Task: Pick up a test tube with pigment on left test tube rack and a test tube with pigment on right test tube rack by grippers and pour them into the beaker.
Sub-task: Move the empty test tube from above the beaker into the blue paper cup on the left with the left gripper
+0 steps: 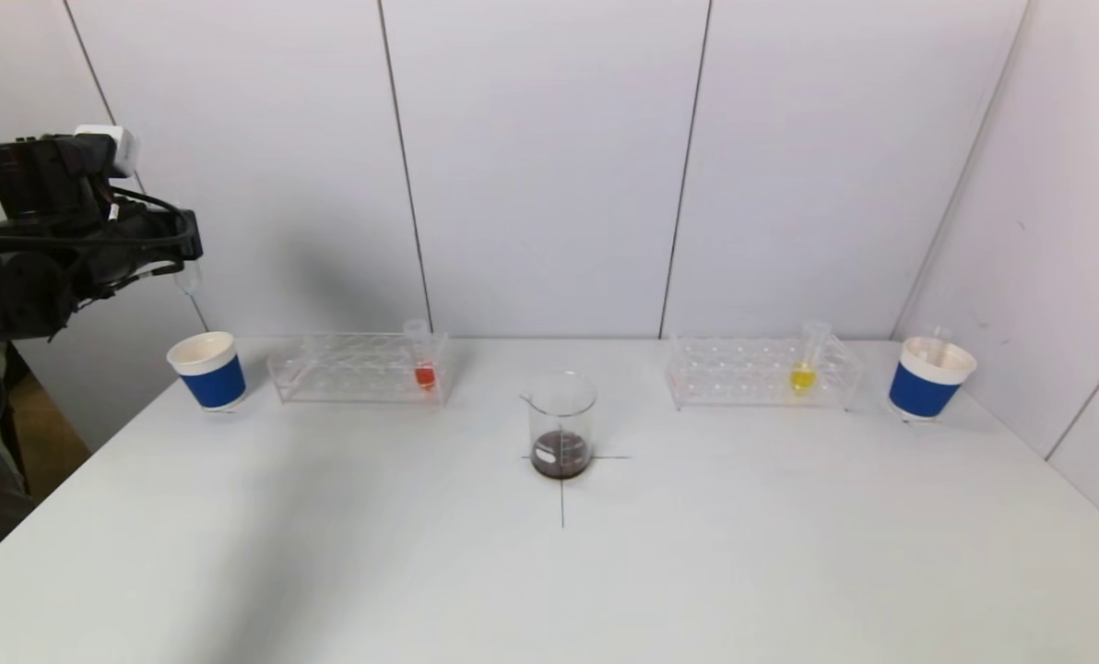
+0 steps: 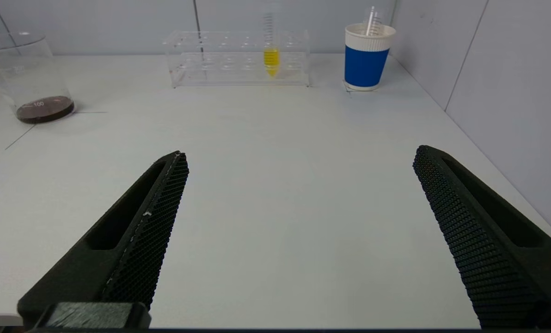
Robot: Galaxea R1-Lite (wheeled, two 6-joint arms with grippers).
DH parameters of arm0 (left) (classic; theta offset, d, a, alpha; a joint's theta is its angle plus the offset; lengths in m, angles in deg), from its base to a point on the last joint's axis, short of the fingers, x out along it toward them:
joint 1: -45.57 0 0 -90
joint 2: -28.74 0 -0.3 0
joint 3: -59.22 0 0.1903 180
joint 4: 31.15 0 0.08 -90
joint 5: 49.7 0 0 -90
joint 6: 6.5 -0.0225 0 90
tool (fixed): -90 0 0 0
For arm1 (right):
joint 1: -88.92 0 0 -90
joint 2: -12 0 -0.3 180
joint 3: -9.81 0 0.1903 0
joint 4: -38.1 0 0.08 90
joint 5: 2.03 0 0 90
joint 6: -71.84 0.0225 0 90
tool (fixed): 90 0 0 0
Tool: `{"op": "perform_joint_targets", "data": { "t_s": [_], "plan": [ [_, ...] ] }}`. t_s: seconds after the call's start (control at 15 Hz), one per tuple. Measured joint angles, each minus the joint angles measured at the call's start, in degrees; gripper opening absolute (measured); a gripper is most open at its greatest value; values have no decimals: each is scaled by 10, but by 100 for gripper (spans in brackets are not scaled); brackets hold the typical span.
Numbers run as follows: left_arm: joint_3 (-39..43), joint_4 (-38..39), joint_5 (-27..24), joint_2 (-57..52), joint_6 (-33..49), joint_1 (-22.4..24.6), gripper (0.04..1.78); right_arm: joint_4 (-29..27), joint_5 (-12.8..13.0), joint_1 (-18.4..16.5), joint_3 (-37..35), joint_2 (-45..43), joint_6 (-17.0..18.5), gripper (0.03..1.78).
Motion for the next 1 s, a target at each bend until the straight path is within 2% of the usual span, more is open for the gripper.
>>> {"op": "perform_joint_targets", "data": {
  "t_s": [0.33,1.0],
  "plan": [
    [-1,24,0,25,2,20,43,0,0,0,0,0,0,177],
    [29,35,-2,59,28,27,43,0,0,0,0,0,0,177]
  ]
}}
